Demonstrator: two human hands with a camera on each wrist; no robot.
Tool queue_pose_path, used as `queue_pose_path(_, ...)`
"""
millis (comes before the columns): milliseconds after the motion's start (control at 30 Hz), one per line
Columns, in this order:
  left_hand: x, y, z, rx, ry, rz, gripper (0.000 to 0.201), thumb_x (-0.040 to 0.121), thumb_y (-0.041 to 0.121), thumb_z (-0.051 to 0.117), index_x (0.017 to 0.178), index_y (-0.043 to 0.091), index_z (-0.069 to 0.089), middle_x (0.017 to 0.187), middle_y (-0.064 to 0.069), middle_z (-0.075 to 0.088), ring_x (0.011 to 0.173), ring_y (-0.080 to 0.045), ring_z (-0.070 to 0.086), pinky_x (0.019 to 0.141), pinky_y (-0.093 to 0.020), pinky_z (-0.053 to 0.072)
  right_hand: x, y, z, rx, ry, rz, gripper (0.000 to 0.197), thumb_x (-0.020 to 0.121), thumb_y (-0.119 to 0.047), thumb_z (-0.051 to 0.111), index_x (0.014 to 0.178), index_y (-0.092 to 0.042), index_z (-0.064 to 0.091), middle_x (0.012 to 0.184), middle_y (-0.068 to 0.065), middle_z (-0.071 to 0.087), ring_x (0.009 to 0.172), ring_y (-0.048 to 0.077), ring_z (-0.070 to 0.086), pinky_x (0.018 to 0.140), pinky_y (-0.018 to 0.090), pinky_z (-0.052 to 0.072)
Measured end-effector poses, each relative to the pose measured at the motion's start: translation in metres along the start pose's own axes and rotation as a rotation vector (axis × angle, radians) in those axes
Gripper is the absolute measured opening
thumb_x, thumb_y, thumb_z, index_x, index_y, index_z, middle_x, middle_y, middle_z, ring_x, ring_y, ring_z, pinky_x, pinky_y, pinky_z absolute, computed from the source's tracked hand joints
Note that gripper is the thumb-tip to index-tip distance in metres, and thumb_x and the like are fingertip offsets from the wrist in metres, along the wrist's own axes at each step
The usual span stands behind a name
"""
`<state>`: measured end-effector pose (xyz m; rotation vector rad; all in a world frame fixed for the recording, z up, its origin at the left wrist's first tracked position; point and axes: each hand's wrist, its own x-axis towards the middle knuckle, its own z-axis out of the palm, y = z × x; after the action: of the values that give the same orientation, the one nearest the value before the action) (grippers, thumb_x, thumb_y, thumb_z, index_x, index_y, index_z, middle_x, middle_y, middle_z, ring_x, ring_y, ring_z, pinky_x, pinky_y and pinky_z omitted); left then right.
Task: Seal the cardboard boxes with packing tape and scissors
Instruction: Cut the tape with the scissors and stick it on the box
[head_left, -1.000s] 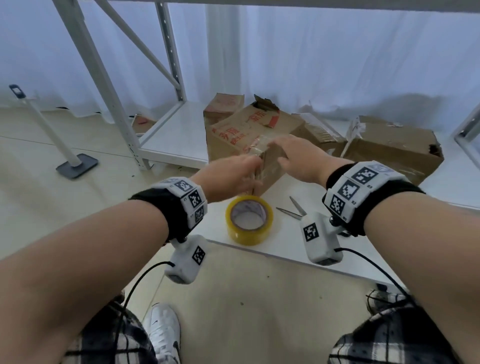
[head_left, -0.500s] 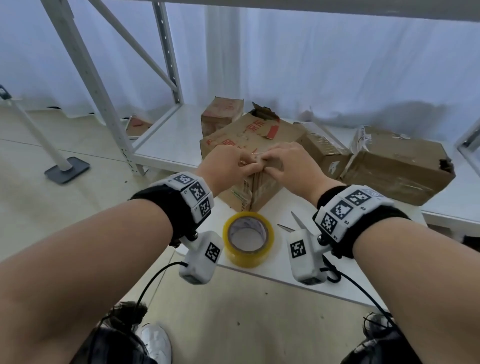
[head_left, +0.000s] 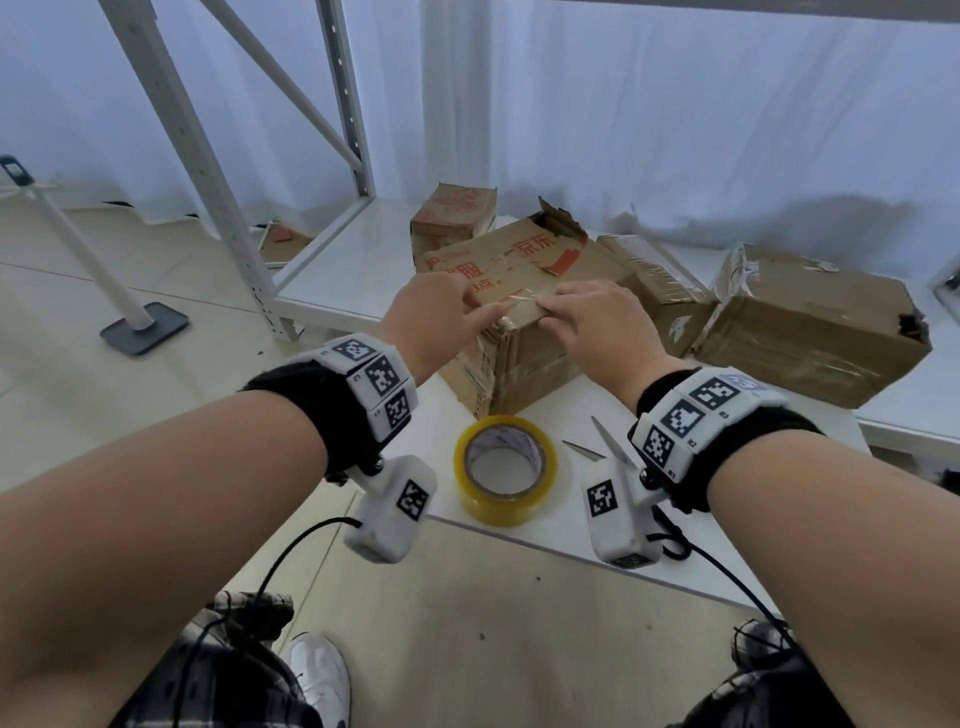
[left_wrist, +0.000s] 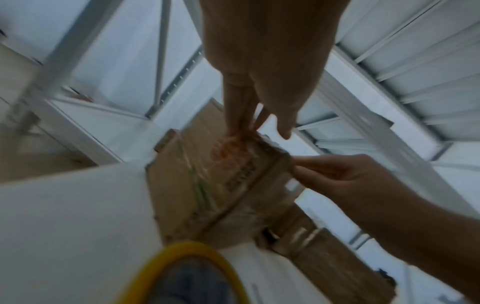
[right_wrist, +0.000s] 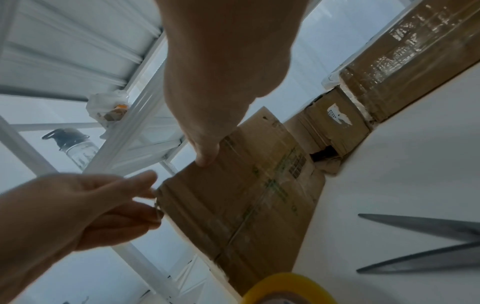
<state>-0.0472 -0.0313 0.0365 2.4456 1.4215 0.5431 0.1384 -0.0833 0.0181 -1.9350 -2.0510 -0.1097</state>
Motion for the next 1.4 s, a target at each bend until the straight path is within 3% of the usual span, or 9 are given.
queue_pose_path(200,0.015,0.010,0.004,-0.481,-0.009,-0.270,0.035,0.087,0.029,0.067,0.106,0.000,0.068,0.090,-0.015,0.067,0.071,-0.027,0.060,0.071,-0.037,0.054,0.001,-0.010,0.002,-0.041,0.070,-0.004,0.030,0.097,-0.041,0.049,0.094,-0.021,0.072,0.092,-0.001,0.069,0.093,0.027,0.057,0.087,0.039,0.041)
queue_pose_path(267,0.016,0.014,0.008,-0.523,-0.015,-0.306,0.036,0.091,0.024,0.062,0.117,-0.001,0.063,0.107,-0.020,0.066,0.089,-0.033,0.063,0.082,-0.039,0.054,0.002,-0.017,0.001,-0.075,0.064,0.007,0.034,0.097,-0.044,0.047,0.090,-0.022,0.071,0.086,0.000,0.067,0.092,0.025,0.055,0.085,0.036,0.038)
queue_pose_path(367,0.016,0.021,0.018,-0.534,-0.081,-0.370,0.040,0.100,0.025,0.045,0.127,-0.002,0.054,0.125,-0.020,0.059,0.116,-0.034,0.056,0.099,-0.040,0.047,0.003,-0.025,-0.002,-0.127,0.050,0.030,0.035,0.098,-0.044,0.045,0.099,-0.020,0.071,0.093,0.002,0.068,0.099,0.024,0.052,0.084,0.034,0.038)
queue_pose_path(533,0.020,0.023,0.025,-0.644,-0.119,-0.496,0.042,0.105,0.026,0.028,0.139,0.004,0.038,0.137,-0.016,0.049,0.125,-0.031,0.047,0.107,-0.040,0.038,0.002,-0.017,-0.006,-0.044,0.008,0.033,0.032,0.096,-0.037,0.052,0.122,-0.021,0.063,0.119,0.006,0.058,0.114,0.024,0.046,0.096,0.035,0.036)
queue_pose_path(667,0.020,0.020,0.025,-0.725,-0.148,-0.494,0.045,0.106,0.032,0.023,0.144,0.012,0.036,0.142,-0.011,0.046,0.130,-0.027,0.043,0.112,-0.040,0.033,0.000,-0.005,0.003,-0.103,-0.197,-0.005,0.053,0.101,-0.033,0.040,0.151,-0.032,0.021,0.161,0.005,0.011,0.148,0.024,0.008,0.119,0.043,0.004)
queue_pose_path(900,0.001,0.023,0.012,-0.742,-0.360,-0.532,0.062,0.102,0.051,0.014,0.150,0.013,0.024,0.156,-0.005,0.028,0.143,-0.021,0.025,0.115,-0.033,0.021,0.002,-0.010,0.017,-0.136,-0.161,0.057,0.054,0.104,-0.019,0.026,0.153,-0.030,0.008,0.162,0.003,0.010,0.149,0.019,0.005,0.120,0.040,-0.001)
queue_pose_path(1000,0.003,0.014,0.006,-0.580,-0.356,-0.487,0.069,0.100,0.056,0.017,0.146,0.008,0.035,0.148,-0.011,0.039,0.134,-0.027,0.038,0.109,-0.036,0.029,0.002,-0.014,0.018,-0.142,-0.131,0.061,0.053,0.104,-0.019,0.027,0.154,-0.027,0.010,0.161,0.005,0.012,0.149,0.020,0.007,0.120,0.039,0.002)
queue_pose_path(1133,0.016,0.004,0.012,-0.534,0.026,-0.357,0.049,0.100,0.036,0.045,0.086,-0.005,0.067,0.075,-0.011,0.056,0.064,-0.020,0.048,0.065,-0.033,0.042,0.004,-0.018,0.016,-0.116,-0.125,0.062,0.060,0.102,-0.013,0.031,0.154,-0.030,0.005,0.162,0.004,0.010,0.149,0.021,0.007,0.120,0.040,0.004)
queue_pose_path(1400,0.019,0.007,0.030,-0.616,0.061,-0.412,0.036,0.099,0.027,0.049,0.105,-0.002,0.069,0.098,-0.017,0.069,0.087,-0.026,0.063,0.081,-0.034,0.053,0.008,-0.027,0.009,-0.119,-0.194,0.027,0.072,0.096,-0.002,0.035,0.151,-0.041,0.009,0.161,-0.001,0.011,0.149,0.020,0.008,0.120,0.050,0.004)
